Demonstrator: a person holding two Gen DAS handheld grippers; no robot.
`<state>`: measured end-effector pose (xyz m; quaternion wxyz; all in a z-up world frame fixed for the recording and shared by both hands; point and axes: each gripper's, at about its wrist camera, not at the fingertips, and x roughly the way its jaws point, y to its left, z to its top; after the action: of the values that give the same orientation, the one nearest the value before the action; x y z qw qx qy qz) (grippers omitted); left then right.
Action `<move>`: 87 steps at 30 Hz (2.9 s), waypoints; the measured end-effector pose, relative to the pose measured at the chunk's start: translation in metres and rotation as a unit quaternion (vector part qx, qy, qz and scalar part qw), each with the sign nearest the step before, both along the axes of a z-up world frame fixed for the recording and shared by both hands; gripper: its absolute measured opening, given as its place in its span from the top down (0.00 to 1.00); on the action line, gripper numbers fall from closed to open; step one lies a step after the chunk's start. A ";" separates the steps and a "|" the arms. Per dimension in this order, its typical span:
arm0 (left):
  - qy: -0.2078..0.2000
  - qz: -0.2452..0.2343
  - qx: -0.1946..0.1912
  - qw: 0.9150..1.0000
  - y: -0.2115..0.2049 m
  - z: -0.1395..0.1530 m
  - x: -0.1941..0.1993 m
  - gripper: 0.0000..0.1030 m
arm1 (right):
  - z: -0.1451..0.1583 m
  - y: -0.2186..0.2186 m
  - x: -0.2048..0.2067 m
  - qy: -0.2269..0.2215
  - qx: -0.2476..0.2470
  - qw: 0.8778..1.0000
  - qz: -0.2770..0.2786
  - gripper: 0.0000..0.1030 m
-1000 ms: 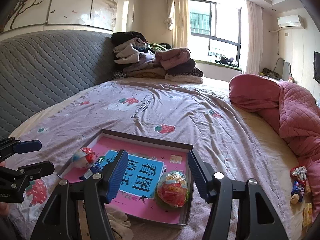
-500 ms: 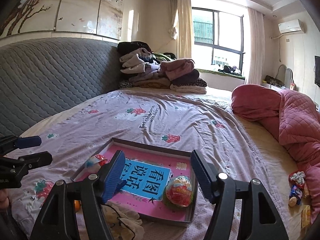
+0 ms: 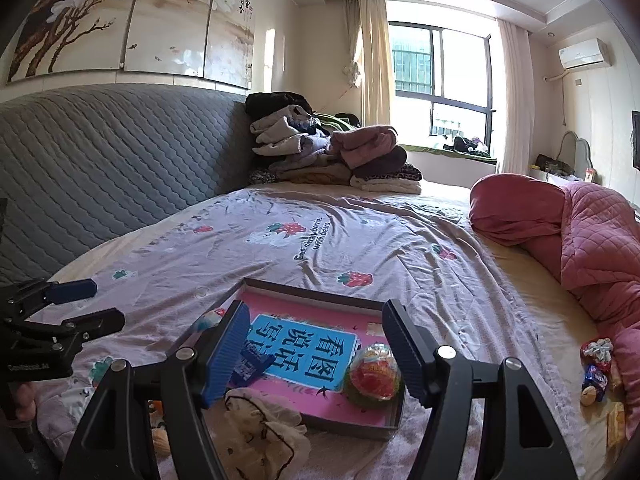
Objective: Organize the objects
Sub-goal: 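Withdraw both open tools from the tray toward the oranges and walnut, then move the left tool to the walnut while the right tool approaches an orange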
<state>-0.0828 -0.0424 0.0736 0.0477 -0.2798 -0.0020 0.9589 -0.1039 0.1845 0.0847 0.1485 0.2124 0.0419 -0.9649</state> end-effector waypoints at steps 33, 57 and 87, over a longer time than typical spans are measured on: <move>-0.010 0.010 -0.021 1.000 0.015 -0.026 0.025 0.27 | -0.031 -0.016 0.044 -0.019 0.008 1.000 0.004 0.34; -0.040 0.026 -0.018 0.999 -0.001 -0.052 0.031 0.27 | -0.057 -0.031 0.060 -0.034 0.038 0.999 0.007 0.34; -0.125 -0.003 -0.013 0.992 0.010 -0.107 0.045 0.27 | -0.107 -0.053 0.096 -0.095 0.048 0.994 0.036 0.34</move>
<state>-0.0376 -0.0329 -0.0332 0.0467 -0.3976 0.0052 0.9164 -0.0081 0.1314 -0.0219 0.1765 0.3085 0.0818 -0.9311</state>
